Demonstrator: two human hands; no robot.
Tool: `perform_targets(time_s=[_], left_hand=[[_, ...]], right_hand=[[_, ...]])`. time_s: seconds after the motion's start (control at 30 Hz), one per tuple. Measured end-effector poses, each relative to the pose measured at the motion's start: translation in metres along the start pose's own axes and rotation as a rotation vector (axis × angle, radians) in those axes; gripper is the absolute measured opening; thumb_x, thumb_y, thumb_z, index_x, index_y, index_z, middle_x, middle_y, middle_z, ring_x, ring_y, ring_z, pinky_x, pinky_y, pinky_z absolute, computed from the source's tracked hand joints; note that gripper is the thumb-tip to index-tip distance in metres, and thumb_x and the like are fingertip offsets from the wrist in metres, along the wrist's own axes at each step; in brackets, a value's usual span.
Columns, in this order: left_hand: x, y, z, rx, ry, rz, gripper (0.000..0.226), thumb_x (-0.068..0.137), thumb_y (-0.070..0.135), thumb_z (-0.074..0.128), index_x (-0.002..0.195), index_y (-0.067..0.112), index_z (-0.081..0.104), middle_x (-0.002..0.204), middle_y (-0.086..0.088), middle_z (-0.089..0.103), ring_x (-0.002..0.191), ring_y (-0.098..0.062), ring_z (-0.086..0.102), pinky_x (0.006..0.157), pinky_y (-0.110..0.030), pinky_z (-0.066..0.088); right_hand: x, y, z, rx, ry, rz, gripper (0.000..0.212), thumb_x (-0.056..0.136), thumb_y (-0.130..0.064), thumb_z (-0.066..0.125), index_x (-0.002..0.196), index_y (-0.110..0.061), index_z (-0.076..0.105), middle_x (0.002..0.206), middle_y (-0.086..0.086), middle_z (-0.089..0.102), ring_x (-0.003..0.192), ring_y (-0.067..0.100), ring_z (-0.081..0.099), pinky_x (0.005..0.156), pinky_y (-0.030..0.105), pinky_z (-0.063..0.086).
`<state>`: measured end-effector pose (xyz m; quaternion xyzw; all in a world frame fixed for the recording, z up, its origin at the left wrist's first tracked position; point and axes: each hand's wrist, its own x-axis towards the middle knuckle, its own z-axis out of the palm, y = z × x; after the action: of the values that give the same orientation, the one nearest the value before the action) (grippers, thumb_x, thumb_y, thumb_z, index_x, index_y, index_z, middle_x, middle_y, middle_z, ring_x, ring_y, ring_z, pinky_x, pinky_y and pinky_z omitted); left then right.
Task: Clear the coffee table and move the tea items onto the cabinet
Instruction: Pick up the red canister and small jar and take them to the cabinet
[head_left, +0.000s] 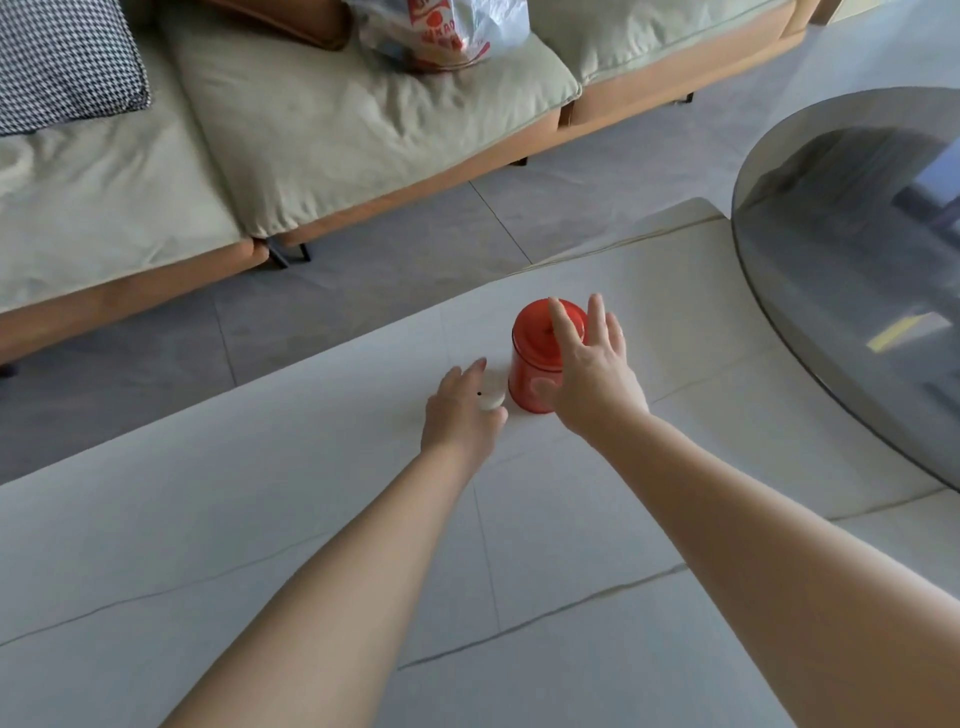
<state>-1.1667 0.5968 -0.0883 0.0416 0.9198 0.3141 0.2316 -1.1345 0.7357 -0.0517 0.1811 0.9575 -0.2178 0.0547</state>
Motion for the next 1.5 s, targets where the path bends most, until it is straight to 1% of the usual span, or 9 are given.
perform_targets(time_s=[0.07, 0.17, 0.33, 0.57, 0.7, 0.9, 1.1, 1.27, 1.5], left_hand=[[0.009, -0.002, 0.008, 0.058, -0.025, 0.017, 0.067, 0.090, 0.024, 0.053, 0.149, 0.028, 0.021, 0.157, -0.005, 0.020, 0.140, -0.028, 0.028, 0.111, -0.035, 0.030], [0.019, -0.002, 0.015, 0.131, -0.046, 0.048, 0.067, 0.092, 0.020, 0.052, 0.149, 0.029, 0.018, 0.154, -0.007, 0.024, 0.134, -0.032, 0.035, 0.108, -0.039, 0.035], [0.017, -0.005, 0.018, 0.126, 0.052, 0.068, 0.050, 0.091, 0.013, 0.052, 0.138, 0.026, 0.043, 0.128, -0.010, 0.045, 0.108, -0.029, 0.055, 0.087, -0.033, 0.045], [-0.012, -0.003, 0.015, 0.103, 0.055, 0.022, 0.058, 0.089, 0.025, 0.059, 0.142, 0.025, 0.036, 0.137, -0.005, 0.042, 0.116, -0.029, 0.053, 0.089, -0.035, 0.044], [-0.034, -0.002, 0.005, 0.136, 0.031, 0.026, 0.061, 0.087, 0.028, 0.061, 0.142, 0.021, 0.035, 0.139, -0.004, 0.041, 0.119, -0.026, 0.051, 0.091, -0.032, 0.042], [-0.098, -0.005, -0.001, 0.130, -0.080, 0.034, 0.059, 0.086, 0.034, 0.063, 0.138, 0.021, 0.041, 0.136, -0.002, 0.044, 0.119, -0.022, 0.051, 0.092, -0.028, 0.042], [-0.166, 0.003, -0.013, 0.101, -0.151, 0.057, 0.062, 0.084, 0.035, 0.063, 0.140, 0.023, 0.040, 0.136, -0.002, 0.046, 0.121, -0.019, 0.050, 0.093, -0.026, 0.040], [-0.240, 0.010, -0.029, 0.092, -0.212, 0.103, 0.066, 0.082, 0.037, 0.064, 0.140, 0.021, 0.037, 0.139, -0.001, 0.046, 0.125, -0.018, 0.047, 0.096, -0.027, 0.039], [-0.349, 0.019, -0.026, 0.204, -0.347, 0.316, 0.053, 0.077, 0.033, 0.067, 0.126, 0.021, 0.051, 0.126, -0.001, 0.053, 0.111, -0.021, 0.054, 0.086, -0.028, 0.043]], right_hand=[[0.008, 0.005, 0.006, 0.004, -0.023, -0.019, 0.078, 0.086, -0.030, 0.056, 0.144, -0.043, 0.005, 0.157, 0.001, -0.012, 0.144, 0.027, -0.010, 0.101, 0.049, 0.039], [0.015, 0.012, 0.011, 0.062, -0.008, -0.025, 0.068, 0.088, -0.029, 0.052, 0.141, -0.045, 0.013, 0.156, 0.001, 0.001, 0.144, 0.027, -0.004, 0.101, 0.049, 0.041], [0.014, 0.012, 0.012, 0.165, 0.061, -0.020, 0.063, 0.083, -0.019, 0.059, 0.135, -0.037, 0.029, 0.145, 0.008, 0.019, 0.130, 0.033, 0.031, 0.081, 0.043, 0.050], [-0.014, 0.024, 0.004, 0.243, 0.085, 0.012, 0.062, 0.079, -0.029, 0.064, 0.133, -0.038, 0.036, 0.147, 0.010, 0.023, 0.129, 0.032, 0.030, 0.089, 0.039, 0.042], [-0.045, 0.029, -0.013, 0.328, 0.134, 0.043, 0.062, 0.075, -0.038, 0.067, 0.131, -0.035, 0.041, 0.134, 0.004, 0.040, 0.121, 0.027, 0.035, 0.087, 0.034, 0.037], [-0.123, 0.037, -0.037, 0.394, 0.168, 0.121, 0.067, 0.066, -0.048, 0.062, 0.129, -0.037, 0.042, 0.133, -0.001, 0.039, 0.122, 0.023, 0.034, 0.085, 0.031, 0.034], [-0.215, 0.044, -0.049, 0.442, 0.271, 0.248, 0.068, 0.069, -0.022, 0.078, 0.128, -0.033, 0.047, 0.125, 0.004, 0.044, 0.113, 0.027, 0.043, 0.089, 0.039, 0.044], [-0.322, 0.034, -0.058, 0.454, 0.385, 0.408, 0.070, 0.068, -0.024, 0.080, 0.128, -0.035, 0.045, 0.124, 0.005, 0.044, 0.111, 0.029, 0.045, 0.091, 0.048, 0.047], [-0.471, 0.010, -0.071, 0.443, 0.537, 0.606, 0.068, 0.066, -0.018, 0.080, 0.128, -0.022, 0.051, 0.126, 0.012, 0.047, 0.113, 0.032, 0.045, 0.091, 0.033, 0.037]])
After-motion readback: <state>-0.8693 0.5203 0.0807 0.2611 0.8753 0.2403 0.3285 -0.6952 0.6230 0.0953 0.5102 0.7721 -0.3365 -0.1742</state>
